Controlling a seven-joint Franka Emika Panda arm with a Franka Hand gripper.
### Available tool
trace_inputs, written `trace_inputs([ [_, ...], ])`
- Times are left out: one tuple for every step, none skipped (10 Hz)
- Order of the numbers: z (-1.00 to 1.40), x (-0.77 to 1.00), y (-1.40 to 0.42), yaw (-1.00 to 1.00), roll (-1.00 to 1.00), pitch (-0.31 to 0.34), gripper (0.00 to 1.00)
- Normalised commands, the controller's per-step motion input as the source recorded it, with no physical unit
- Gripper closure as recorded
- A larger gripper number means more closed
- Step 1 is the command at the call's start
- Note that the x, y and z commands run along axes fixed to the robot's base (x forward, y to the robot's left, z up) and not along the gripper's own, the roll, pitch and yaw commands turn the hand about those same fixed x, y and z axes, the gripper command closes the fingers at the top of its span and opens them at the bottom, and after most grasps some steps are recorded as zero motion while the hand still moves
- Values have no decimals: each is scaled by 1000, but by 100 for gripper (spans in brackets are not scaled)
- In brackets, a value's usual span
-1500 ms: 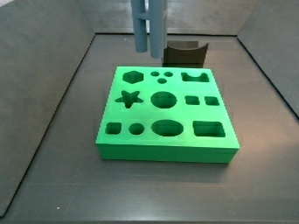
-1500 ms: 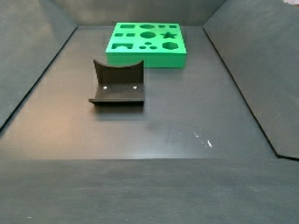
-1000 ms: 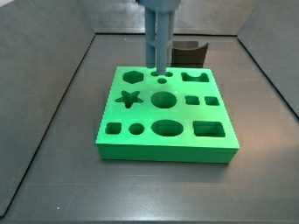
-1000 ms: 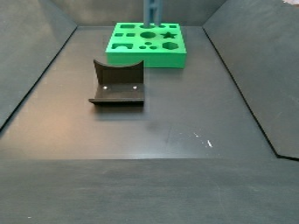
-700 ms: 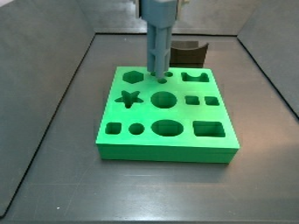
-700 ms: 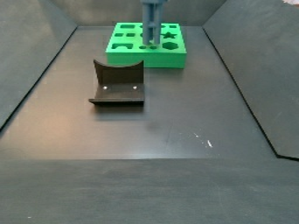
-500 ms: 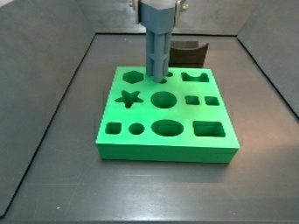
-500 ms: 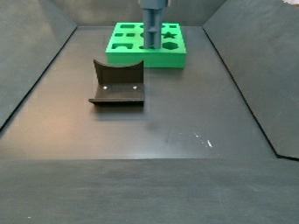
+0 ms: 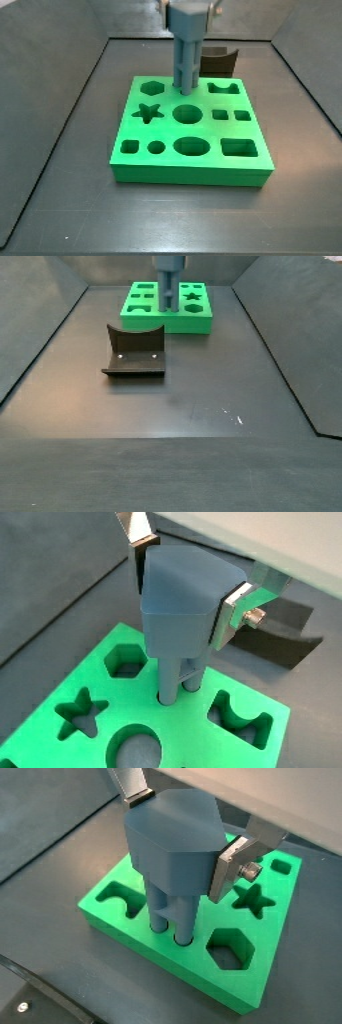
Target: Insert the 3 prong object.
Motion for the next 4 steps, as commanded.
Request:
trace_inputs([
  [-486, 3, 74, -14, -63, 0, 100],
  [-531, 0, 86, -66, -103, -71, 100],
  [-294, 0, 0, -60, -71, -74, 100],
  [0, 0, 0, 0, 0, 0, 100],
])
